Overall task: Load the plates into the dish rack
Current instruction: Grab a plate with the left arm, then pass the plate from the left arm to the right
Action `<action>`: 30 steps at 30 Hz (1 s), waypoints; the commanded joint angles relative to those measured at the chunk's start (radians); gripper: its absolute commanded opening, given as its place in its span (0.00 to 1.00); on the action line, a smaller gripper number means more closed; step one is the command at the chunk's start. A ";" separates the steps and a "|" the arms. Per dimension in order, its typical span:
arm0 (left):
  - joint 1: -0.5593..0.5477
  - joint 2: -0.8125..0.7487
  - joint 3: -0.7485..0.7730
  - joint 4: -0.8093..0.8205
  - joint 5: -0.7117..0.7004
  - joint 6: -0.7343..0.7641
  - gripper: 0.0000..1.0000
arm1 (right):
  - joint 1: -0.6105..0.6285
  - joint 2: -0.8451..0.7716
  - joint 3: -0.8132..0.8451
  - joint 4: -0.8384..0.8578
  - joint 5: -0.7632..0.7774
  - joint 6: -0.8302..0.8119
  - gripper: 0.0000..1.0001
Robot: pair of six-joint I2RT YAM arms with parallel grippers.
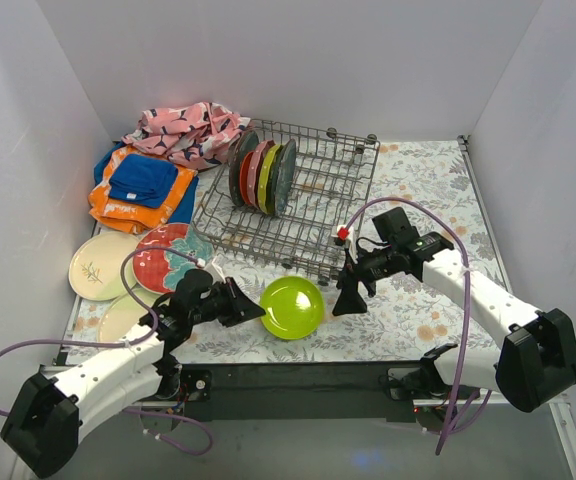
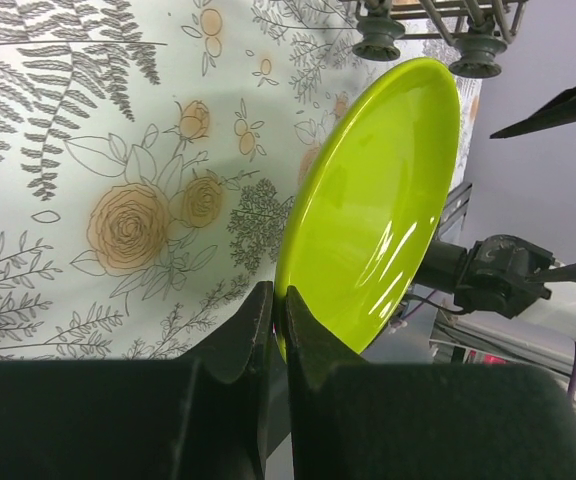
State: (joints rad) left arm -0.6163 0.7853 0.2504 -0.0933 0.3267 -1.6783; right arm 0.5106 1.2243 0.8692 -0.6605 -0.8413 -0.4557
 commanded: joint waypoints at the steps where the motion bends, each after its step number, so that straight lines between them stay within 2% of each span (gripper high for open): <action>1: 0.004 0.028 0.023 0.087 0.071 0.015 0.00 | -0.006 -0.011 -0.027 0.100 -0.039 0.197 0.99; 7: 0.004 0.084 0.076 0.176 0.123 0.006 0.00 | -0.009 0.000 -0.032 0.170 -0.007 0.353 0.98; 13: 0.003 0.149 0.134 0.214 0.152 0.008 0.00 | -0.018 0.010 -0.021 0.191 -0.008 0.408 0.98; 17: 0.001 0.176 0.170 0.227 0.161 0.011 0.00 | -0.032 0.014 -0.009 0.197 -0.008 0.437 0.94; 20: 0.000 0.195 0.182 0.231 0.160 0.012 0.00 | -0.055 0.024 0.005 0.200 -0.027 0.472 0.78; 21: 0.000 0.198 0.190 0.233 0.160 0.014 0.00 | -0.061 0.030 0.008 0.202 -0.042 0.488 0.64; 23: 0.000 0.210 0.199 0.234 0.158 0.015 0.00 | -0.079 0.035 0.020 0.205 -0.053 0.505 0.45; 24: 0.000 0.213 0.210 0.236 0.158 0.019 0.00 | -0.086 0.040 0.024 0.208 -0.064 0.509 0.29; 27: 0.000 0.230 0.222 0.241 0.161 0.009 0.00 | -0.098 0.049 0.031 0.213 -0.084 0.529 0.11; 28: 0.000 0.236 0.227 0.247 0.172 0.005 0.00 | -0.104 0.050 0.033 0.216 -0.090 0.535 0.09; 29: 0.000 0.249 0.230 0.254 0.178 -0.001 0.04 | -0.113 0.053 0.033 0.220 -0.097 0.545 0.07; 30: 0.000 0.255 0.233 0.263 0.183 -0.009 0.17 | -0.118 0.058 0.036 0.226 -0.117 0.552 0.04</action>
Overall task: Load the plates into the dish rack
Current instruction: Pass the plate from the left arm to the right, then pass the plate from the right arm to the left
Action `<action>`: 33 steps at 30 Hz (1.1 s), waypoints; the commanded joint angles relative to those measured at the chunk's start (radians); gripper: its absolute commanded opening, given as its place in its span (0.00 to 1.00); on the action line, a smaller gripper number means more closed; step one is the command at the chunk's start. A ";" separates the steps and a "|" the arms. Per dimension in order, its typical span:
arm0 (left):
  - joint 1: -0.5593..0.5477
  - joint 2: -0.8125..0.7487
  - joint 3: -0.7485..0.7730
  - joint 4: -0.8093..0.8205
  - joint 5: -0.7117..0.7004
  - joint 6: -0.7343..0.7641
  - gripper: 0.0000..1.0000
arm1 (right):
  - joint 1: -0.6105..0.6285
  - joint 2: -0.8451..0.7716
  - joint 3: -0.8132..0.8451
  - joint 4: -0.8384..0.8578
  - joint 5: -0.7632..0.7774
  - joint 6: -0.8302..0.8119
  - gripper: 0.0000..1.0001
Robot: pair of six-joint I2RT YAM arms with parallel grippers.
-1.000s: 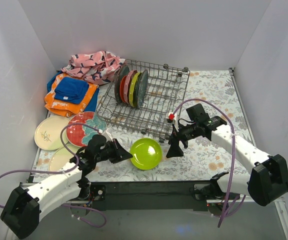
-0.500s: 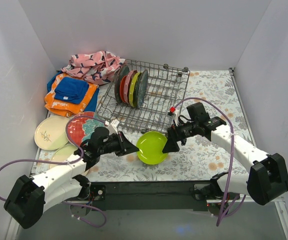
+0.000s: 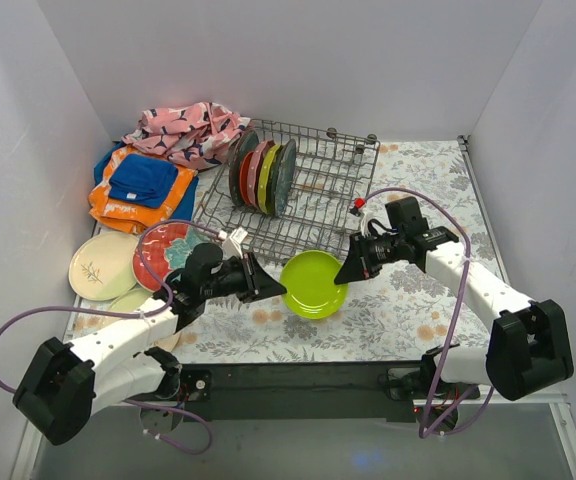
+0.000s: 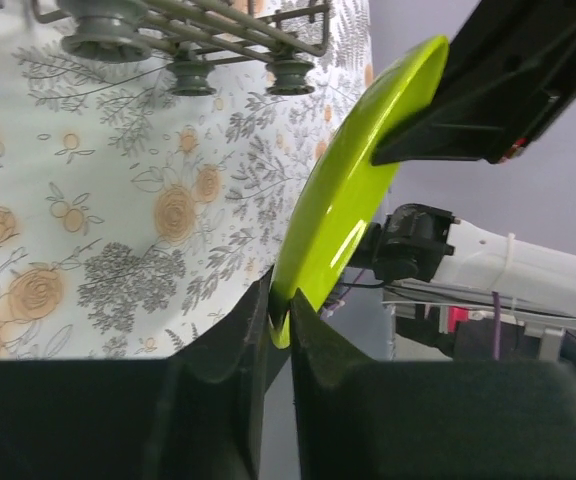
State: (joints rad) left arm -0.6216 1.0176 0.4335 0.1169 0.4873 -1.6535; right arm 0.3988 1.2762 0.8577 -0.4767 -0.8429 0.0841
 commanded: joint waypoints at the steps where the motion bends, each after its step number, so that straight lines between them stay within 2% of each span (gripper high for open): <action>1: 0.005 0.029 0.053 0.061 0.040 -0.043 0.22 | -0.011 0.008 0.047 0.044 -0.126 0.017 0.02; 3: 0.005 0.045 0.059 0.075 0.053 -0.049 0.32 | -0.028 0.012 0.052 0.055 -0.162 0.031 0.01; 5: 0.005 0.053 0.065 0.082 0.060 -0.049 0.35 | -0.035 0.015 0.052 0.059 -0.182 0.039 0.01; 13: 0.003 0.090 0.102 0.081 0.056 -0.040 0.37 | -0.041 0.018 0.049 0.085 -0.203 0.057 0.01; 16: 0.003 0.107 0.123 0.072 0.056 -0.035 0.32 | -0.044 0.018 0.046 0.090 -0.199 0.062 0.01; 19: -0.001 0.127 0.151 0.053 0.060 -0.022 0.22 | -0.046 0.022 0.047 0.098 -0.197 0.066 0.01; 22: -0.007 0.145 0.177 0.032 0.060 -0.008 0.02 | -0.048 0.025 0.050 0.101 -0.194 0.063 0.01; 23: -0.009 0.145 0.182 0.015 0.054 -0.002 0.00 | -0.049 0.025 0.055 0.101 -0.193 0.060 0.03; 24: -0.009 0.145 0.189 0.001 0.047 0.004 0.00 | -0.049 0.023 0.056 0.099 -0.191 0.054 0.14; 26: -0.009 0.128 0.223 -0.073 0.002 0.043 0.00 | -0.058 0.018 0.070 0.098 -0.191 0.019 0.28; 27: -0.009 0.121 0.241 -0.109 -0.022 0.061 0.00 | -0.063 0.018 0.079 0.080 -0.199 -0.010 0.44; 29: -0.009 0.102 0.301 -0.221 -0.097 0.122 0.00 | -0.090 0.014 0.108 0.040 -0.197 -0.137 0.64; 30: -0.009 0.095 0.322 -0.255 -0.124 0.142 0.00 | -0.101 0.012 0.147 -0.023 -0.185 -0.197 0.77; 33: -0.009 0.075 0.404 -0.354 -0.231 0.205 0.00 | -0.146 -0.001 0.229 -0.095 -0.092 -0.364 0.92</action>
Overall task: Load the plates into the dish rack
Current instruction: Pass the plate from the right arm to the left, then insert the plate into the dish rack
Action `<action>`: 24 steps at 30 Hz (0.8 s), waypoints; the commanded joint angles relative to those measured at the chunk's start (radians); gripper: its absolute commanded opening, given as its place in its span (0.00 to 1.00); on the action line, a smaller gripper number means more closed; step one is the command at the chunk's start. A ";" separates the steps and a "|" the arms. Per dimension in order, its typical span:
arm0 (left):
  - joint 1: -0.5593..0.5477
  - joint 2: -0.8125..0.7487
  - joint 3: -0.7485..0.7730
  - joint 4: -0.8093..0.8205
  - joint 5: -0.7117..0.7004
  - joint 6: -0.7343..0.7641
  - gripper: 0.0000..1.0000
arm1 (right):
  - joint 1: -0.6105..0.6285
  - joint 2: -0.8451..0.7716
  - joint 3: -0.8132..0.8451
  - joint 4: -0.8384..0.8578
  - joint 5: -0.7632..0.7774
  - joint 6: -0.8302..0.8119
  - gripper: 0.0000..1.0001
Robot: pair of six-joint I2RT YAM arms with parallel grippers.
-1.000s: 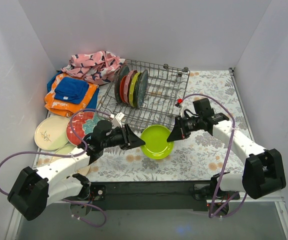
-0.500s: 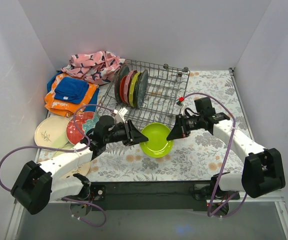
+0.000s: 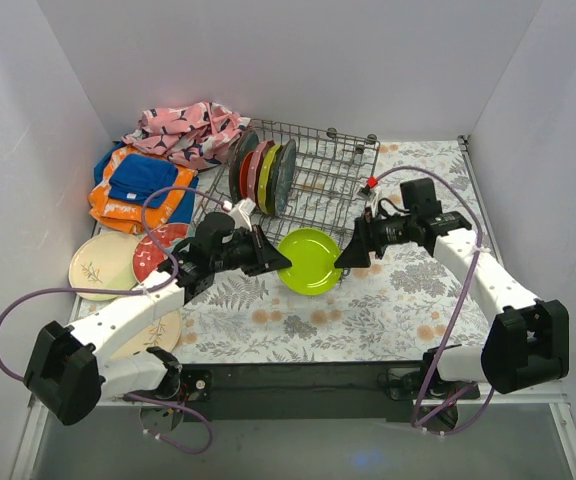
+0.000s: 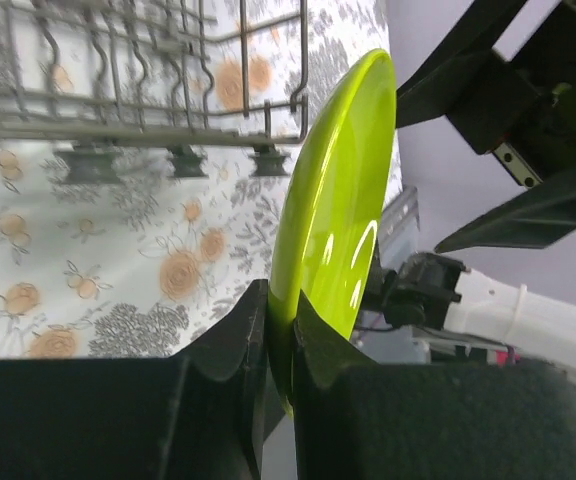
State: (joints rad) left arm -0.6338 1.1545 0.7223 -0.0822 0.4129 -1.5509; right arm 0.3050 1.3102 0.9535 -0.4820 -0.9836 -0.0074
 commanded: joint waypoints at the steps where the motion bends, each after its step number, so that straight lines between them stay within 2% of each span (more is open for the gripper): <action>1: 0.003 -0.064 0.138 -0.172 -0.180 0.115 0.00 | -0.076 -0.040 0.148 -0.110 0.072 -0.299 0.95; 3: 0.003 -0.059 0.205 -0.217 -0.258 0.161 0.00 | -0.098 -0.057 0.169 -0.118 0.147 -0.365 0.98; 9: 0.003 0.069 0.431 -0.278 -0.477 0.296 0.00 | -0.138 -0.100 0.192 -0.099 0.374 -0.450 0.99; 12: 0.003 0.178 0.578 -0.298 -0.555 0.363 0.00 | -0.162 -0.120 0.183 -0.044 0.457 -0.413 0.98; 15: 0.000 0.287 0.676 -0.314 -0.620 0.409 0.00 | -0.184 -0.127 0.127 0.035 0.555 -0.309 0.98; 19: -0.027 0.398 0.842 -0.326 -0.721 0.512 0.00 | -0.210 -0.094 0.105 0.014 0.511 -0.309 0.98; 24: -0.082 0.543 0.963 -0.337 -0.847 0.617 0.00 | -0.221 -0.121 0.068 0.042 0.450 -0.322 0.98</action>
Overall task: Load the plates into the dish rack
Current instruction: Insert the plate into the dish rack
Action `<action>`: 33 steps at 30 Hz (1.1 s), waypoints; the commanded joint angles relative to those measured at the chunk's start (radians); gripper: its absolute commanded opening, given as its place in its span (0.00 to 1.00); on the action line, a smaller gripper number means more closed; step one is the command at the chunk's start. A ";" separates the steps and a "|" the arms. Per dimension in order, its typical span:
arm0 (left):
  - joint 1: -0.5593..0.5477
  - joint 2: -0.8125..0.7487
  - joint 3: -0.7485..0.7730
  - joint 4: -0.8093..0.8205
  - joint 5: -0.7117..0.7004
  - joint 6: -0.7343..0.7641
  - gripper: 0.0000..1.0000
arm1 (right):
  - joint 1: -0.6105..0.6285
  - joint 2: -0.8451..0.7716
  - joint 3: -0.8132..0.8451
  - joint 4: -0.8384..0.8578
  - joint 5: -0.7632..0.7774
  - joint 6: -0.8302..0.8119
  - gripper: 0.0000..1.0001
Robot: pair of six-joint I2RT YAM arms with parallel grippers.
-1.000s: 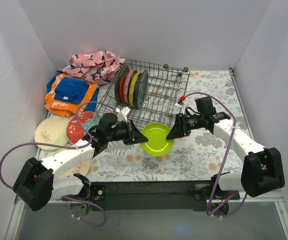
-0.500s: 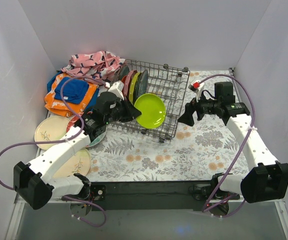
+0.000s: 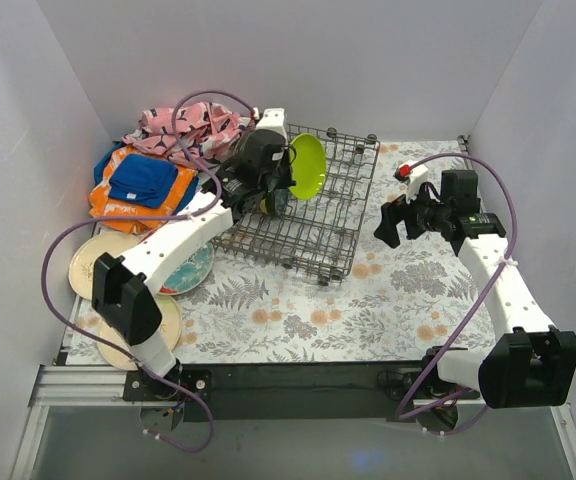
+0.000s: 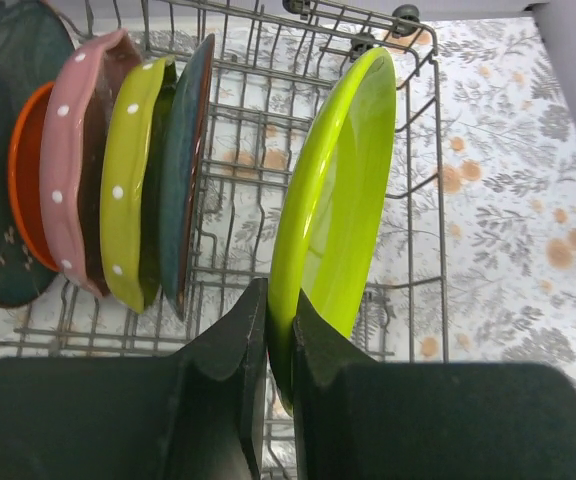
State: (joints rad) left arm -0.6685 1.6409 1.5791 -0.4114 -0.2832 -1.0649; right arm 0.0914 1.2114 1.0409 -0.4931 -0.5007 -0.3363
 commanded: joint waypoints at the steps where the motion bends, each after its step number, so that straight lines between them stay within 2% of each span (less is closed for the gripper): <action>1: -0.065 0.075 0.120 -0.009 -0.168 0.149 0.00 | -0.007 -0.023 -0.019 0.059 -0.033 0.010 0.98; 6: -0.091 0.197 0.223 -0.001 -0.304 0.245 0.00 | -0.010 -0.016 -0.021 0.065 -0.032 0.020 0.98; 14: -0.092 0.373 0.321 0.048 -0.396 0.370 0.00 | -0.021 -0.029 -0.045 0.068 -0.029 0.037 0.98; 23: -0.088 0.456 0.343 0.083 -0.502 0.418 0.00 | -0.033 -0.030 -0.056 0.068 -0.029 0.037 0.98; 33: -0.068 0.481 0.338 0.085 -0.495 0.419 0.00 | -0.038 -0.024 -0.061 0.068 -0.035 0.042 0.98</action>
State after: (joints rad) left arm -0.7483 2.1357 1.8828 -0.3607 -0.7452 -0.6567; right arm 0.0589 1.2034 0.9836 -0.4599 -0.5125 -0.3088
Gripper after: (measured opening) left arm 0.074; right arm 0.984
